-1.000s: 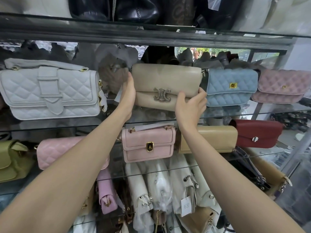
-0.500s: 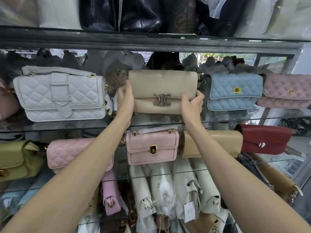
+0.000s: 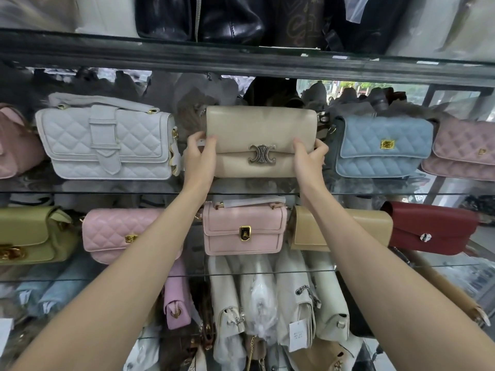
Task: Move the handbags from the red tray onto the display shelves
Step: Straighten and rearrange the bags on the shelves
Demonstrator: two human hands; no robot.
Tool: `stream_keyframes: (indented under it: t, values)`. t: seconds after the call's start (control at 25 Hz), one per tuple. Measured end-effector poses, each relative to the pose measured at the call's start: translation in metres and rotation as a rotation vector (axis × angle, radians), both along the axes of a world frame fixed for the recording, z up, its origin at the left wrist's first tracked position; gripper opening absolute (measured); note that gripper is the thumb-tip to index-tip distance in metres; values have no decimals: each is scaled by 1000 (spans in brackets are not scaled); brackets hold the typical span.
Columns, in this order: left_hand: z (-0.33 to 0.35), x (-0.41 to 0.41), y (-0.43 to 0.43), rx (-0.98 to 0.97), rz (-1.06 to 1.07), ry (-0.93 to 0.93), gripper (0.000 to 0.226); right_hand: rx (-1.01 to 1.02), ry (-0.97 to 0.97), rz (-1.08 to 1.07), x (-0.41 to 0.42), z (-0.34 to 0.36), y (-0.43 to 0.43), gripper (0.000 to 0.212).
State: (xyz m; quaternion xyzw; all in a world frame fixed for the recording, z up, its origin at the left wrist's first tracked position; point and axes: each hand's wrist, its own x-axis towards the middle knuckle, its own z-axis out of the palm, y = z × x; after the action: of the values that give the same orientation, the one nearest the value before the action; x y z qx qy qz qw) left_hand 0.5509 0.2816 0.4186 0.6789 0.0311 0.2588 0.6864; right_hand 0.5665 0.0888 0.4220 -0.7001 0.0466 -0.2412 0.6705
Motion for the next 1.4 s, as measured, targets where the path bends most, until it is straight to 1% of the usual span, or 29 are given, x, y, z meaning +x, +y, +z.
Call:
stream_keyframes:
  t: [0.12,0.2,0.48,0.52,0.68,0.84,1.0,1.12,1.16,1.32,1.4]
  values:
    - [-3,2,0,36,59,-17,41,31,21,19,3,2,-2,56]
    - [-6,4,0,90,101,-22,43,48,22,26,0,2,0,57]
    - [-8,8,3,123,93,-38,46,32,7,33,-1,-3,-5,44]
    - [-8,8,4,119,86,-36,46,35,8,32,-2,-3,-5,46]
    - [-9,6,5,120,78,-43,46,28,29,15,-9,1,-1,64]
    - [-11,8,4,127,82,-51,47,5,66,11,-6,0,-6,63]
    - [-14,8,4,107,88,-70,44,-10,62,16,-5,-1,-7,61]
    - [-12,7,2,110,102,-64,41,3,47,50,-6,0,-9,72]
    - [-12,6,2,105,112,-67,39,3,46,75,-6,0,-11,73]
    - [-10,3,-1,87,141,-46,37,-17,36,142,-3,-6,-20,52]
    - [-9,0,-2,79,158,-43,36,-7,23,158,-1,-8,-22,51]
